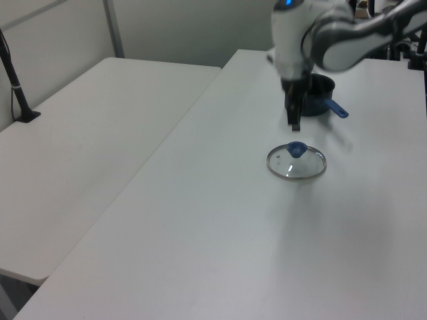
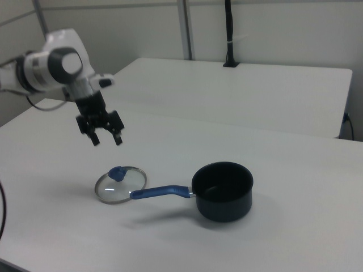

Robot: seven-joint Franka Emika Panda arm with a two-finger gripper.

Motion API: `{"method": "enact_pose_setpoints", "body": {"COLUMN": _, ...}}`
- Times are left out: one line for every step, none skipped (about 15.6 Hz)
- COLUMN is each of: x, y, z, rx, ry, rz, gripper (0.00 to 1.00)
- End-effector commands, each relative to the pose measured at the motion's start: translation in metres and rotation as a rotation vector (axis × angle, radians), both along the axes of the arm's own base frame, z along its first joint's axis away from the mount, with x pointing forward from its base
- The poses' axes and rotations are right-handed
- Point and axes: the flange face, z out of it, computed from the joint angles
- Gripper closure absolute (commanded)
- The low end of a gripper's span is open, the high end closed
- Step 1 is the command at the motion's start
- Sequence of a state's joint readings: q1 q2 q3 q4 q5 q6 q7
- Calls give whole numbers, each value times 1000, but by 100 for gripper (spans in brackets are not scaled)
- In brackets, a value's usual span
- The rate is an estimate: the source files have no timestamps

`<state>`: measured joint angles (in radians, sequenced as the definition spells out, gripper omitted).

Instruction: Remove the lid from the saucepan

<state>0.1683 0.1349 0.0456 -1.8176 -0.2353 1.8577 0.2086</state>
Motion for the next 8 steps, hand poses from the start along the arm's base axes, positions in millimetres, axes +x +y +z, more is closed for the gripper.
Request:
{"method": "enact_pose_setpoints", "body": {"x": -35, "y": -38, "z": 69, "rx": 110, "ry": -33, "rz": -110, "gripper": 0}}
{"method": "enact_pose_setpoints", "body": {"x": -38, "y": -43, "z": 80, "rx": 122, "ry": -49, "rz": -123, "gripper": 0}}
{"method": "enact_pose_setpoints", "body": {"x": -41, "y": -45, "z": 86, "rx": 130, "ry": -60, "rz": -128, "gripper": 0}}
{"method": "enact_pose_setpoints", "body": {"x": -41, "y": -51, "z": 93, "rx": 145, "ry": -73, "rz": -146, "gripper": 0}}
{"method": "enact_pose_setpoints", "body": {"x": -41, "y": -58, "z": 99, "rx": 160, "ry": -81, "rz": -165, "gripper": 0}}
{"method": "enact_pose_setpoints", "body": {"x": -42, "y": -60, "z": 102, "rx": 167, "ry": -77, "rz": -172, "gripper": 0}}
{"method": "enact_pose_setpoints", "body": {"x": -42, "y": -61, "z": 104, "rx": 166, "ry": -72, "rz": -172, "gripper": 0}}
{"method": "enact_pose_setpoints", "body": {"x": -41, "y": -61, "z": 104, "rx": 166, "ry": -71, "rz": -172, "gripper": 0}}
